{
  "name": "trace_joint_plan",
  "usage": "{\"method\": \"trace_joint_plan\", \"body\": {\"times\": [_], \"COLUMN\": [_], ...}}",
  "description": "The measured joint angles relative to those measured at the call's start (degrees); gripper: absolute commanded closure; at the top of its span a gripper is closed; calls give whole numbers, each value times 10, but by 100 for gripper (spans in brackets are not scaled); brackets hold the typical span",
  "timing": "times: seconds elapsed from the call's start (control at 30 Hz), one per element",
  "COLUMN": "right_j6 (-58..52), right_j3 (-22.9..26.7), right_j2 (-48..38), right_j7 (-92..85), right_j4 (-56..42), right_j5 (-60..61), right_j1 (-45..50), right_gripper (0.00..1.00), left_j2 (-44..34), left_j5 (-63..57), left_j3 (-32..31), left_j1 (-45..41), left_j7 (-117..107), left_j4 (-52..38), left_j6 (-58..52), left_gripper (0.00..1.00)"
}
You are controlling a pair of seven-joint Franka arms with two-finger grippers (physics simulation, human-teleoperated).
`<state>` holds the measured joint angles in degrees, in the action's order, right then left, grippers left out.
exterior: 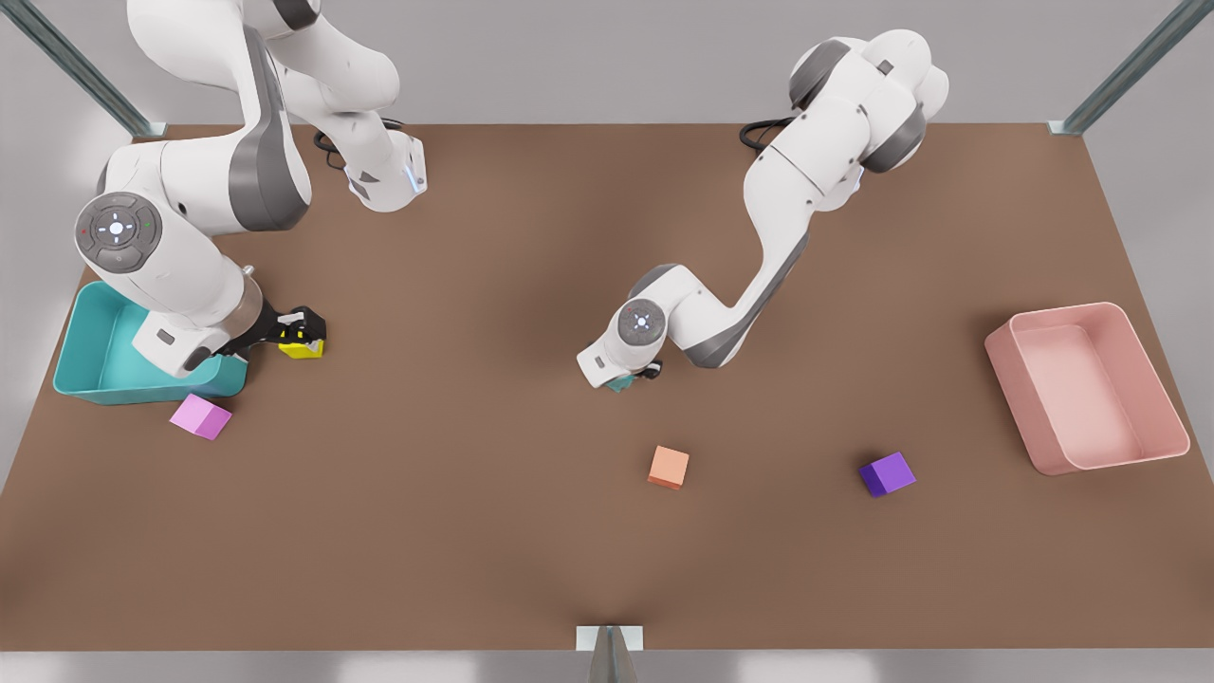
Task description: Stack the two blue cubes on top of each other
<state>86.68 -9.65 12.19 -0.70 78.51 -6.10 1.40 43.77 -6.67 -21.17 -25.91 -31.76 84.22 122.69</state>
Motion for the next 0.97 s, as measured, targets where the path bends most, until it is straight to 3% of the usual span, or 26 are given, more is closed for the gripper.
{"method": "trace_joint_plan", "body": {"times": [0.07,0.27,0.53,0.6,0.7,0.77,0.8,0.97], "right_j6": [0,-1,-1,-1,-1,-1,-1,-1], "right_j3": [0,1,1,1,2,2,2,2], "right_j2": [0,0,3,3,3,4,4,4], "right_j7": [-1,-3,-5,-5,-6,-6,-6,-7], "right_j4": [0,0,-1,-1,-1,-1,-1,-1], "right_j5": [0,-1,-1,-1,-1,-2,-1,-1], "right_j1": [0,0,0,0,0,0,-1,-1], "right_gripper": [0,0,0,0,0,0,0,0], "left_j2": [2,-8,-15,-43,-88,-225,-280,-335], "left_j5": [3,6,6,5,4,7,21,58], "left_j3": [0,-1,-3,-6,-13,41,79,118], "left_j1": [-1,8,45,104,243,281,270,243], "left_j7": [-9,-30,-49,-52,-49,-22,-6,65], "left_j4": [0,-9,-107,-195,-230,-48,-13,-2], "left_j6": [1,-10,-66,-137,-243,-277,-305,-398], "left_gripper": [0,0,0,0,0,0,0,0]}}
